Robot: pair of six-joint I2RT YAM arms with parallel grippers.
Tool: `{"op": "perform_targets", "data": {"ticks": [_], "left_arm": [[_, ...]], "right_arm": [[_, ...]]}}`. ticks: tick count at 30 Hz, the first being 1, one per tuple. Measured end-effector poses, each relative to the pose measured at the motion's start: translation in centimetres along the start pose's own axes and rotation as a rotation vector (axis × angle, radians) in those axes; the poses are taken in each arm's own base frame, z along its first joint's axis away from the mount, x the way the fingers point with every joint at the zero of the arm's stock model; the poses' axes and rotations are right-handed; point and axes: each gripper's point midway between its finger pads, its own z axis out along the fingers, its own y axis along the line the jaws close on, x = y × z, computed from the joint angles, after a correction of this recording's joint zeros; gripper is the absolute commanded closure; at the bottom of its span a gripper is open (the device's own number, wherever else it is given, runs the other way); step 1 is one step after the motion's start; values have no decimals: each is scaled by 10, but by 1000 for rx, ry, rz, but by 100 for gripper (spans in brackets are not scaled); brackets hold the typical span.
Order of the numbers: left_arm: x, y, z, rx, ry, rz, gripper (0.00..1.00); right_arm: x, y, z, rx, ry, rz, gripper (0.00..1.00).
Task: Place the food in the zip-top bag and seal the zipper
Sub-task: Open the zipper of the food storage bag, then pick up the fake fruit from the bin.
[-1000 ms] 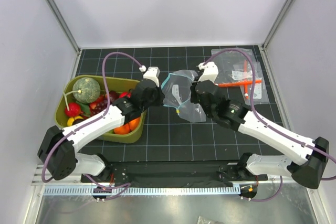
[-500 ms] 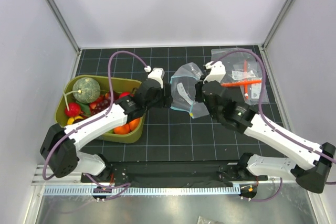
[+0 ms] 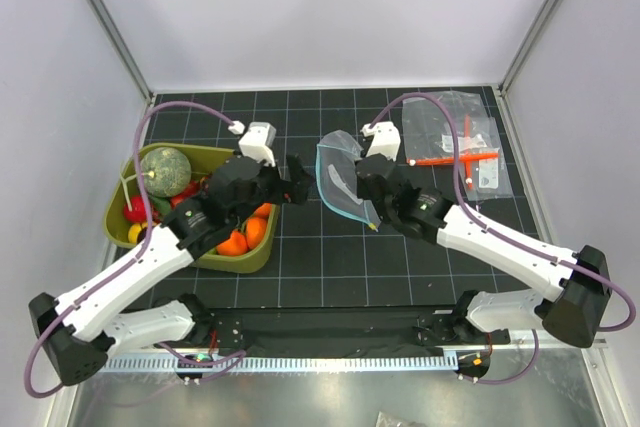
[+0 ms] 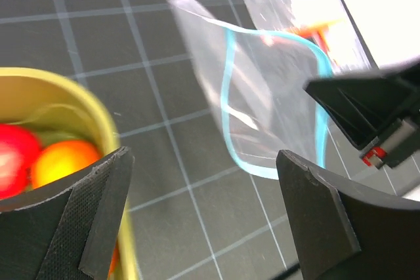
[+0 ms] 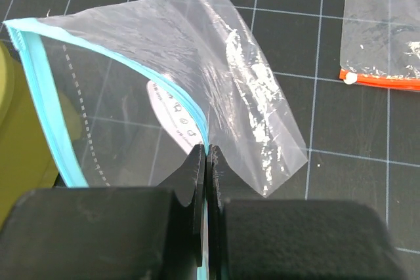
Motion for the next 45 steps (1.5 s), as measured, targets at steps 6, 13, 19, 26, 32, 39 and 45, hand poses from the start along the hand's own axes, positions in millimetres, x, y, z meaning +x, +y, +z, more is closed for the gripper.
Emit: {"op": "perform_targets", "data": {"ticks": [6,13,19,26,32,39,45], "left_arm": [[-13,41,-15,-211,-71,11,5],[10,89,-5,-488,21,118,0],[35,130,7,-643,142,130,0],[54,160,21,-685,242,37,0],[78,166,47,-631,337,-27,0],[93,171,67,-574,389,-126,2],[118,175,71,-531,454,-207,37]], "right_arm": [[-7,-10,-3,49,-11,-13,99],[-27,-22,-12,115,-36,-26,99],[-26,-26,-12,128,-32,-39,99],[-25,-25,-12,128,-30,-43,99],[-23,-23,-11,114,-24,-43,99],[-19,-18,-9,96,-11,-47,99],[-17,-15,-8,81,-5,-46,99]]}}
